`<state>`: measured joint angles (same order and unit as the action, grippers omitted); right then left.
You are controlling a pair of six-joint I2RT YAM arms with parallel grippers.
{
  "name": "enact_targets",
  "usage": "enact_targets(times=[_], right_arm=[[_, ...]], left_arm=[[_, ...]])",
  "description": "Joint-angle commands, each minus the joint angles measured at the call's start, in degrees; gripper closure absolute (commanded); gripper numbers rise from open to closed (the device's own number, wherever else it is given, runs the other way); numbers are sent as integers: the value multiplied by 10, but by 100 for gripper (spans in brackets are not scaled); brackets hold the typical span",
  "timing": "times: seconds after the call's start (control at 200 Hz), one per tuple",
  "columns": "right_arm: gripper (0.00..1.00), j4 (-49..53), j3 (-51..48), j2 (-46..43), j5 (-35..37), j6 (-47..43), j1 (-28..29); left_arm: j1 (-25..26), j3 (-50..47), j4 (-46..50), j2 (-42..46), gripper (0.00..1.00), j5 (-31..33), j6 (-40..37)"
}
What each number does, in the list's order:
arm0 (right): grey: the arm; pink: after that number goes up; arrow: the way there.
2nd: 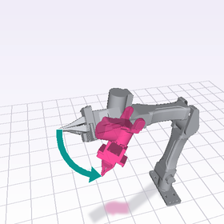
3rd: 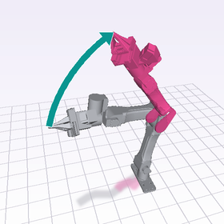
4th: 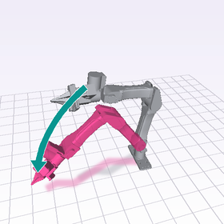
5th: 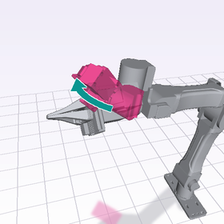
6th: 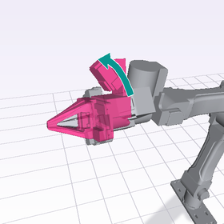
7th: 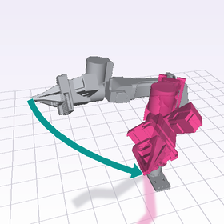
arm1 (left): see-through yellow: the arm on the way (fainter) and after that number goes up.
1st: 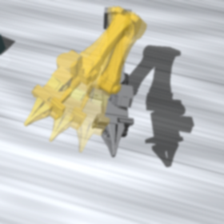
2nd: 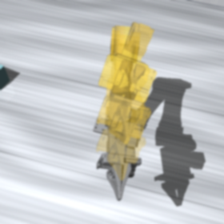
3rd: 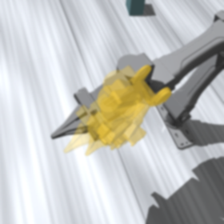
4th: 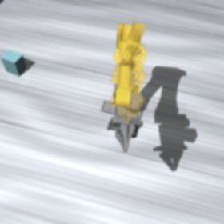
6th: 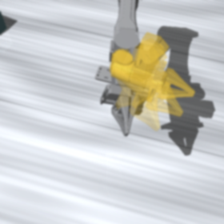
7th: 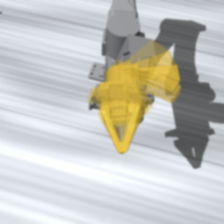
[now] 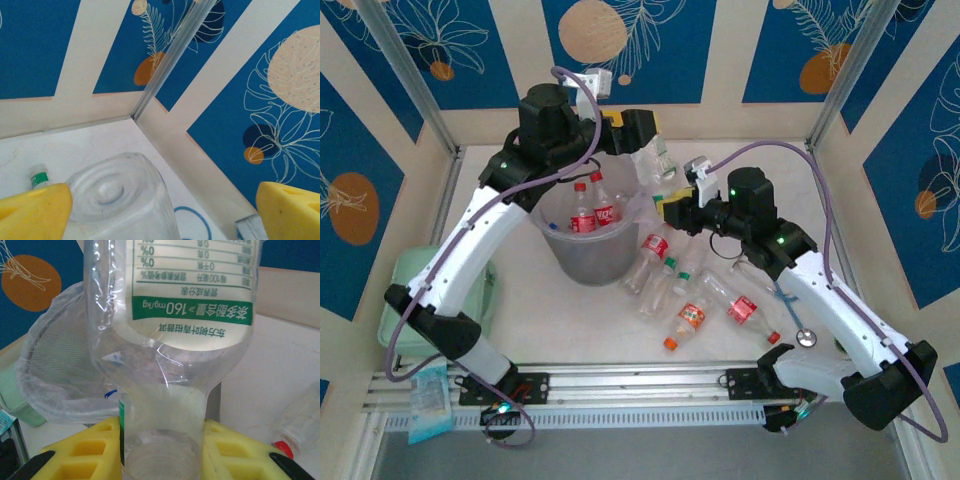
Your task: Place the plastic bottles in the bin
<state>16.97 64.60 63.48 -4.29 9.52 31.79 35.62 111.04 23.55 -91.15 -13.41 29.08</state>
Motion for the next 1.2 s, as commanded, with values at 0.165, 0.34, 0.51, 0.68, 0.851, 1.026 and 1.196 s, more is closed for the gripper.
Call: enact_targets(times=[0.165, 0.34, 0.51, 0.68, 0.851, 1.026, 1.196], right_arm=[[100, -17, 30, -13, 5, -32, 36], [100, -17, 33, -17, 53, -44, 54], [100, -24, 22, -32, 81, -49, 56], [100, -42, 18, -31, 72, -55, 63], [100, -39, 23, -22, 82, -62, 69], [100, -40, 29, -14, 84, -61, 70], [28, -35, 36, -16, 85, -54, 68]], left_arm=[[16, 22, 42, -1, 11, 26, -23], [15, 11, 72, 14, 1, 79, -53], [14, -7, 63, 32, 1, 92, -56], [14, -7, 52, 25, 18, 58, -40], [14, -7, 49, 26, 40, 55, -38], [14, -11, 37, 36, 51, 60, -34], [7, -11, 10, 42, 51, 79, -29]])
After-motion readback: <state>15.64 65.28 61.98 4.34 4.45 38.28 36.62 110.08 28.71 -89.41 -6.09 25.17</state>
